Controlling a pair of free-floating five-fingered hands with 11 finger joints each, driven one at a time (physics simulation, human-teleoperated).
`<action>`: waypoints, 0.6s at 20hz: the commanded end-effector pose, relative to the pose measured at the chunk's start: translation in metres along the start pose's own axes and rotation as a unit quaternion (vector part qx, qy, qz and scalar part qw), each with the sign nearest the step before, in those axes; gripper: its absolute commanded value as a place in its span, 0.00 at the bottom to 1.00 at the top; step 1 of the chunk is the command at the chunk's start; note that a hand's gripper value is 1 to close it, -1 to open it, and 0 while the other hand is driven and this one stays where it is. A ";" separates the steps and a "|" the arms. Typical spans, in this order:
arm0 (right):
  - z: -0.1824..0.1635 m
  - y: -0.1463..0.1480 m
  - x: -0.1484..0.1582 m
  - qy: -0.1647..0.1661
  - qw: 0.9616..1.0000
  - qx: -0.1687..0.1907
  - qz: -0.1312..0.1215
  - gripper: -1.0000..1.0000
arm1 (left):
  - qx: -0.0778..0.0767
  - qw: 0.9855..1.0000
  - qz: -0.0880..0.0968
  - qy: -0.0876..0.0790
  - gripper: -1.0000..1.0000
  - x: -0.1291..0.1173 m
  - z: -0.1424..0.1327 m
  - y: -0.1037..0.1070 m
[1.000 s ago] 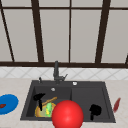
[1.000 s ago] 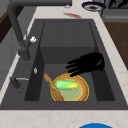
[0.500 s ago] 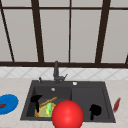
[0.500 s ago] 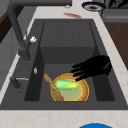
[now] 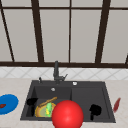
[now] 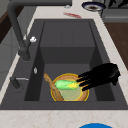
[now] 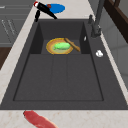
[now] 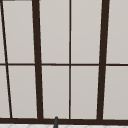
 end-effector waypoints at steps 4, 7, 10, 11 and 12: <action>0.000 0.000 0.000 0.000 1.000 0.000 0.000 0.50 | -0.078 0.996 -0.026 0.033 0.00 0.008 0.019 -0.009; 0.000 0.000 0.000 0.000 1.000 0.000 0.000 0.50 | -0.097 0.994 -0.026 0.052 0.00 0.009 0.021 -0.004; 0.000 0.000 0.000 0.000 1.000 0.000 0.000 0.50 | -0.120 0.990 -0.025 0.066 0.00 0.012 0.028 -0.004; 0.000 0.000 0.000 0.000 1.000 0.000 0.000 0.50 | -0.127 0.989 -0.026 0.070 0.00 0.013 0.031 -0.005; 0.000 0.000 0.000 0.000 1.000 0.000 0.000 0.50 | -0.132 0.988 -0.026 0.073 0.00 0.014 0.039 -0.004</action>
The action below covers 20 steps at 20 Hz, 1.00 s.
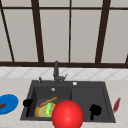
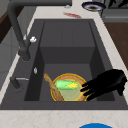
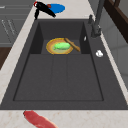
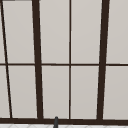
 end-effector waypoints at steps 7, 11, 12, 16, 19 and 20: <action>0.000 0.000 0.000 0.000 1.000 0.000 0.000 0.50 | -0.024 1.000 -0.004 0.007 0.00 0.005 0.060 -0.008; 0.000 0.000 0.000 0.000 1.000 0.000 0.000 0.50 | -0.031 0.999 -0.007 0.003 0.00 0.018 0.074 -0.016; 0.000 0.000 0.000 0.000 1.000 0.000 0.000 0.50 | -0.030 1.000 -0.008 0.005 0.00 0.024 0.076 -0.018; 0.000 0.000 0.000 0.000 1.000 0.000 0.000 0.50 | -0.041 0.999 -0.024 0.008 0.00 0.053 0.078 -0.033; 0.000 0.000 0.000 0.000 1.000 0.000 0.000 0.50 | -0.042 0.999 -0.021 0.012 0.00 0.068 0.076 -0.044; 0.000 0.000 0.000 0.000 1.000 0.000 0.000 0.50 | -0.034 0.999 -0.025 0.011 0.00 0.070 0.076 -0.046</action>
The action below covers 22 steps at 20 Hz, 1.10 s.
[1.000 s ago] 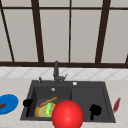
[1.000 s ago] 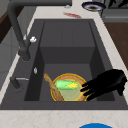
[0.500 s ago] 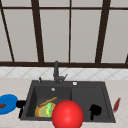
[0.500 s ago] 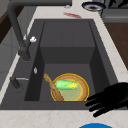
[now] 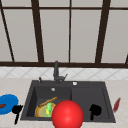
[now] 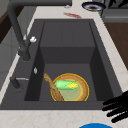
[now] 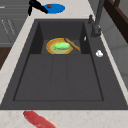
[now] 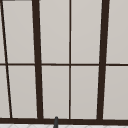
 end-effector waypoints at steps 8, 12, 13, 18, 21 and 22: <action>0.000 0.000 0.000 0.000 1.000 0.000 0.000 0.50 | 0.001 1.000 -0.011 0.012 0.00 0.034 -0.036 0.003; 0.000 0.000 0.000 0.000 1.000 0.000 0.000 0.50 | 0.007 1.000 -0.011 0.018 0.00 0.056 -0.056 0.000; 0.000 0.000 0.000 0.000 1.000 0.000 0.000 0.50 | 0.008 1.000 -0.011 0.021 0.00 0.061 -0.061 -0.001; 0.000 0.000 0.000 0.000 1.000 0.000 0.000 0.50 | 0.000 1.000 -0.006 0.028 0.00 0.083 -0.085 -0.012; 0.000 0.000 0.000 0.000 1.000 0.000 0.000 0.50 | -0.009 1.000 -0.011 0.025 0.00 0.093 -0.103 -0.014; 0.000 0.000 0.000 0.000 1.000 0.000 0.000 0.50 | -0.014 1.000 -0.011 0.022 0.00 0.093 -0.110 -0.013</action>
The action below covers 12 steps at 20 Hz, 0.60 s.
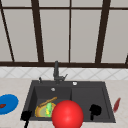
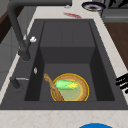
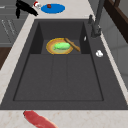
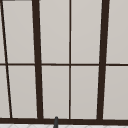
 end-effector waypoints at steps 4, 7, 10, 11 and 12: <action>0.000 0.000 0.000 0.000 1.000 0.000 0.000 0.50 | -0.016 1.000 -0.002 0.015 0.00 0.010 -0.039 0.001; 0.000 0.000 0.000 0.000 1.000 0.000 0.000 0.50 | 0.005 1.000 -0.001 0.019 0.00 0.013 -0.045 0.000; 0.000 0.000 0.000 0.000 1.000 0.000 0.000 0.50 | -0.002 1.000 0.000 0.001 0.00 0.011 -0.042 0.000; 0.000 0.000 0.000 0.000 1.000 0.000 0.000 0.50 | -0.001 1.000 0.000 0.003 0.00 0.011 -0.042 0.000; 0.000 0.000 0.000 0.000 1.000 0.000 0.000 0.50 | 0.000 1.000 0.000 0.003 0.00 0.011 -0.042 0.000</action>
